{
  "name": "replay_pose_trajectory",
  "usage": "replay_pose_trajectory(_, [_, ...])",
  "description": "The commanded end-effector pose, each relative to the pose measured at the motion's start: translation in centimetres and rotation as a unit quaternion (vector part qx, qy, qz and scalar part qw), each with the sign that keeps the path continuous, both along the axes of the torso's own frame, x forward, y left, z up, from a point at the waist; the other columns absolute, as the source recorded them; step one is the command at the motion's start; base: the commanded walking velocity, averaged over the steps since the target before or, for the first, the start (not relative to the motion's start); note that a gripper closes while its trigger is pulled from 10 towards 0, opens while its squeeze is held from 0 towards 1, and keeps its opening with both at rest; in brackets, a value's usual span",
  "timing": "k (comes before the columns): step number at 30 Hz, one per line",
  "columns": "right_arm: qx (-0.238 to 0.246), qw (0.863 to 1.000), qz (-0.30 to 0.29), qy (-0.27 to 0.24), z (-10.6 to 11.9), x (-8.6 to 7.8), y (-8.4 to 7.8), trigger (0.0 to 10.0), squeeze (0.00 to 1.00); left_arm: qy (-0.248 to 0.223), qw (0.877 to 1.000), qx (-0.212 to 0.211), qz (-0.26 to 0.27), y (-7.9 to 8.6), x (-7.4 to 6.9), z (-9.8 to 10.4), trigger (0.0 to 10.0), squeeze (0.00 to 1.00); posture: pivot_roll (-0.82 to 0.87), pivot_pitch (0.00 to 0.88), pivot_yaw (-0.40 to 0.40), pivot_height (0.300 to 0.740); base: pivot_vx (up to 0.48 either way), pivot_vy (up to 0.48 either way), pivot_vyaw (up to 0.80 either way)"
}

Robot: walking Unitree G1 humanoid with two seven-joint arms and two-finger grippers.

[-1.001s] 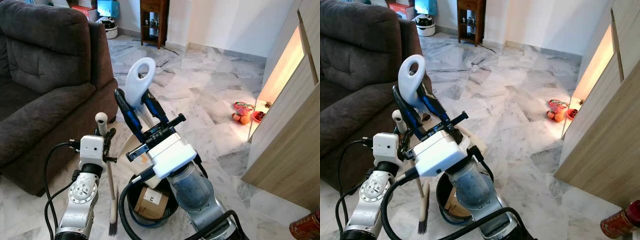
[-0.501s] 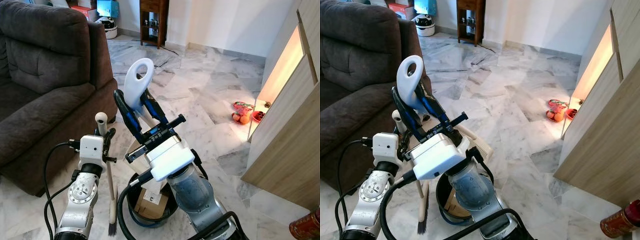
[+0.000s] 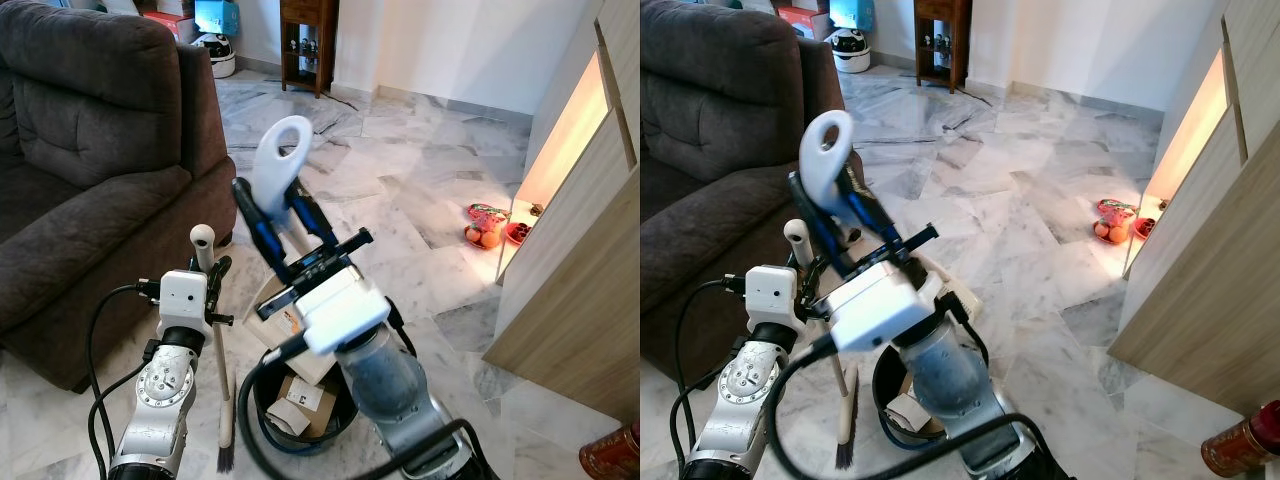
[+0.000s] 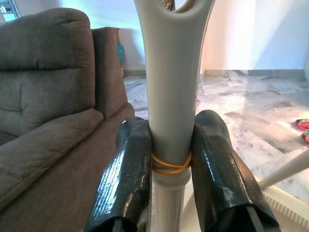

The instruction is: Sweep floor

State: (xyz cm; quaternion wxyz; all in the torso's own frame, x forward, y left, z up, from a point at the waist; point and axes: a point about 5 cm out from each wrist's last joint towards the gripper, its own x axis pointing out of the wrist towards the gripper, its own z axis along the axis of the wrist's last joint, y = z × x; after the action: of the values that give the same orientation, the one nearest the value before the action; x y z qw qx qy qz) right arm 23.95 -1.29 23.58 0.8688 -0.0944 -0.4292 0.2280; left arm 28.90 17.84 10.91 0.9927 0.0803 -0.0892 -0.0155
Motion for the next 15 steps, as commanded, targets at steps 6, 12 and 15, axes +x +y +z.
replay_pose_trajectory(6, [-0.019,0.99,-0.134,-0.031,0.8,3.1,-5.2,10.0,0.0,-0.034,0.999,0.01,-0.011,-0.4,0.1,1.3,10.0,0.0,0.06,0.0,-0.024,0.74,0.0,0.0,0.0])
replay_pose_trajectory(12, [-0.02,0.976,-0.217,-0.024,0.7,4.9,-9.4,10.0,0.0,-0.035,0.999,0.009,-0.013,-0.4,0.2,1.4,10.0,0.0,0.06,0.0,-0.025,0.74,0.0,0.0,0.0])
replay_pose_trajectory(15, [-0.009,0.959,-0.281,0.02,-1.1,6.1,-12.2,10.0,0.0,-0.035,0.999,0.009,-0.014,-0.6,0.2,1.4,10.0,0.0,0.07,0.0,-0.028,0.74,0.0,0.0,0.0])
